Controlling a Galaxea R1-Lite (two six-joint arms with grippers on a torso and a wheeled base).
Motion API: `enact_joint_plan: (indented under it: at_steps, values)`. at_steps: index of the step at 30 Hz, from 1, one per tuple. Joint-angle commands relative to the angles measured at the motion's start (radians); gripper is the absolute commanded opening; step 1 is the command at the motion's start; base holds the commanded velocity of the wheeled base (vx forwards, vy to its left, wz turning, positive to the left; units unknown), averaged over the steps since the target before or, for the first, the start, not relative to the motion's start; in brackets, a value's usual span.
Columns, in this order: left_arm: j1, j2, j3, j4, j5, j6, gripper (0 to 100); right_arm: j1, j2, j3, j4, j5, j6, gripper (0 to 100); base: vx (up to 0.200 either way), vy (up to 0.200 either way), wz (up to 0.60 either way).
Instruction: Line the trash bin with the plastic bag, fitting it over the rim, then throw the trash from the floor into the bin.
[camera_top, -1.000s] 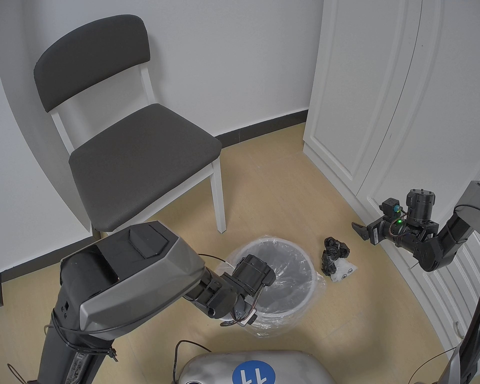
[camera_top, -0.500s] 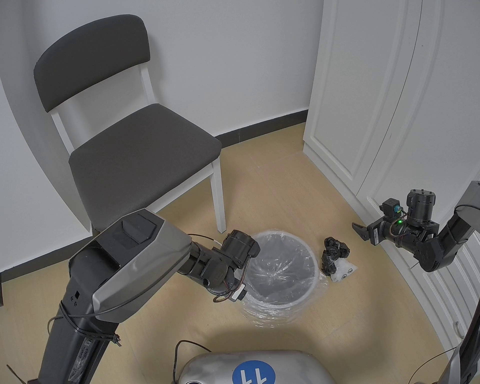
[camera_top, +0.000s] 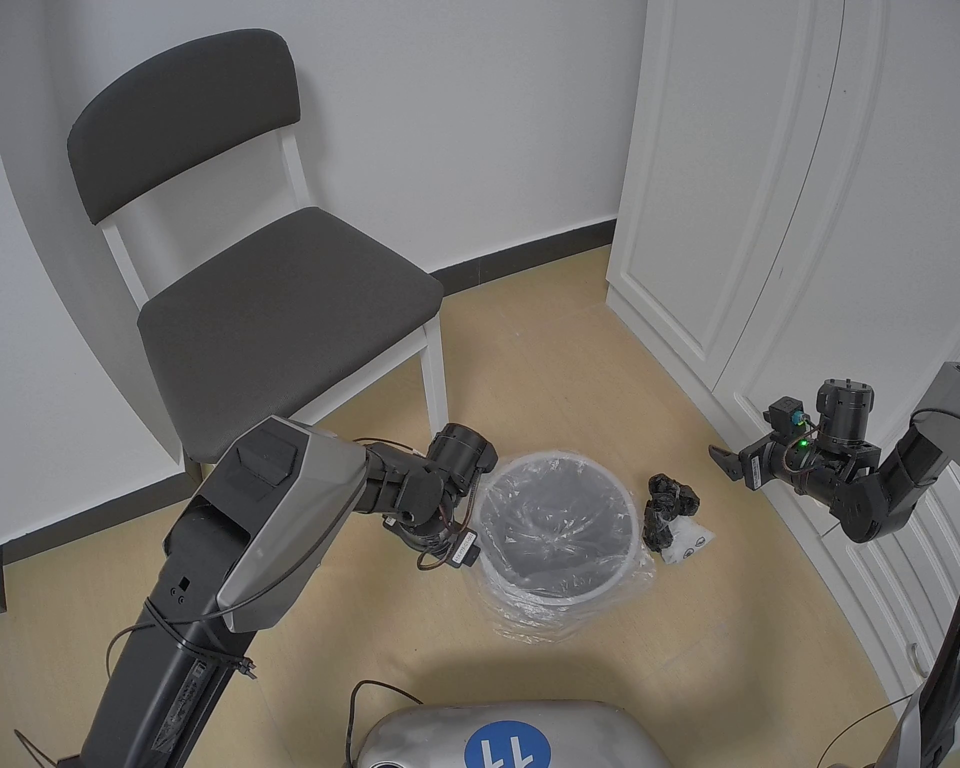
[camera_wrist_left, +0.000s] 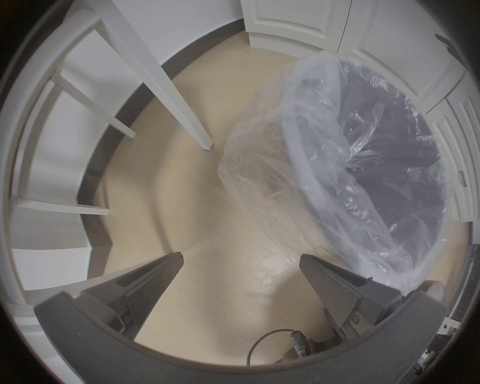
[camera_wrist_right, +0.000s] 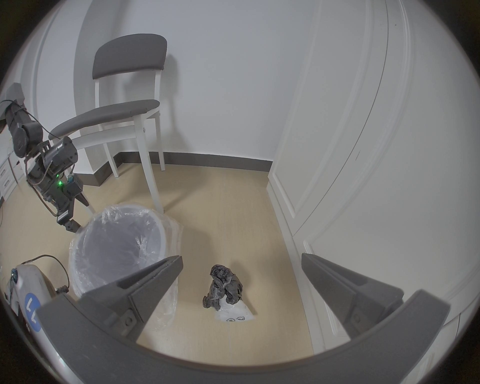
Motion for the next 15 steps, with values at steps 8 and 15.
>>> enact_joint_plan:
  at_steps: [8,15]
  values:
    - [0.034,0.051,-0.036,0.021,-0.095,0.002,100,-0.008,0.032,-0.025,0.004,0.000,-0.002,100,0.000,0.000,0.00]
    - [0.066,0.061,-0.036,-0.070,-0.100,0.029,100,-0.014,0.038,-0.026,0.004,0.000,-0.002,100,0.000,0.000,0.00]
